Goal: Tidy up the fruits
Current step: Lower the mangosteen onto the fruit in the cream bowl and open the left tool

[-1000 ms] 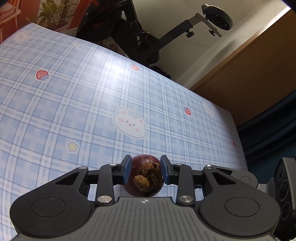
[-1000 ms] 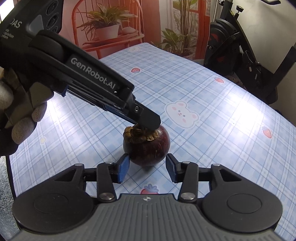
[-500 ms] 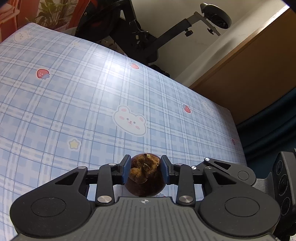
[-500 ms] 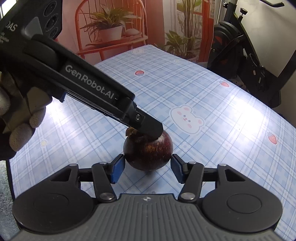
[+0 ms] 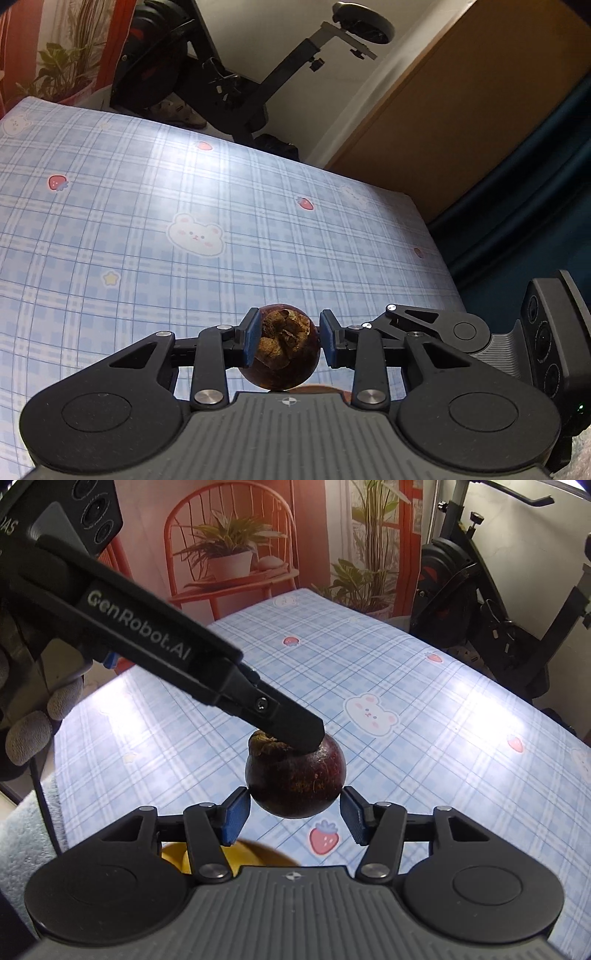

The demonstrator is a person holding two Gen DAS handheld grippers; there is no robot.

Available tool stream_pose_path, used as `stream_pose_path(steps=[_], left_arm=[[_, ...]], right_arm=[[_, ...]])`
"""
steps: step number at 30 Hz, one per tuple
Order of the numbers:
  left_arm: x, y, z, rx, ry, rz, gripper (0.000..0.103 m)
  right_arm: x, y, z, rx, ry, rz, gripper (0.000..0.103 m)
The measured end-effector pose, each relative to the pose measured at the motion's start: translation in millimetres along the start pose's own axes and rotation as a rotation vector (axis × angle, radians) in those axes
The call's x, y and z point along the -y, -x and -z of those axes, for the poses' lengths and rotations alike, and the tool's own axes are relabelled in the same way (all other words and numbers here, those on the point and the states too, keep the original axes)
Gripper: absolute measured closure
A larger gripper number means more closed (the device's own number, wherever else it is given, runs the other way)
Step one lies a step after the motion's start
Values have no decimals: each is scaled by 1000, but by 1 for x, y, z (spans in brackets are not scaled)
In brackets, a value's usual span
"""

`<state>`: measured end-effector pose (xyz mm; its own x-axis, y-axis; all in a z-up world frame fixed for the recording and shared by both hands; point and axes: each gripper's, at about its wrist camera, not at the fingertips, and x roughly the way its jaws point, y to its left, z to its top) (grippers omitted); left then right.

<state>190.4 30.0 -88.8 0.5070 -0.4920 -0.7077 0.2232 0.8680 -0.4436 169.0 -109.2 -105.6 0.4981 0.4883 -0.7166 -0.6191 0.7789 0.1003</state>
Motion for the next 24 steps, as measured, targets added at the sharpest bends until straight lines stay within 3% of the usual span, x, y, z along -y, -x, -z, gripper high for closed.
stream_pose_path(steps=[12, 24], left_arm=[[53, 23, 49, -68, -111, 26, 68], [42, 24, 75, -143, -85, 0, 68]], right_arm=[[-30, 58, 44, 0, -49, -4, 46], [-48, 50, 70, -35, -73, -29, 46]])
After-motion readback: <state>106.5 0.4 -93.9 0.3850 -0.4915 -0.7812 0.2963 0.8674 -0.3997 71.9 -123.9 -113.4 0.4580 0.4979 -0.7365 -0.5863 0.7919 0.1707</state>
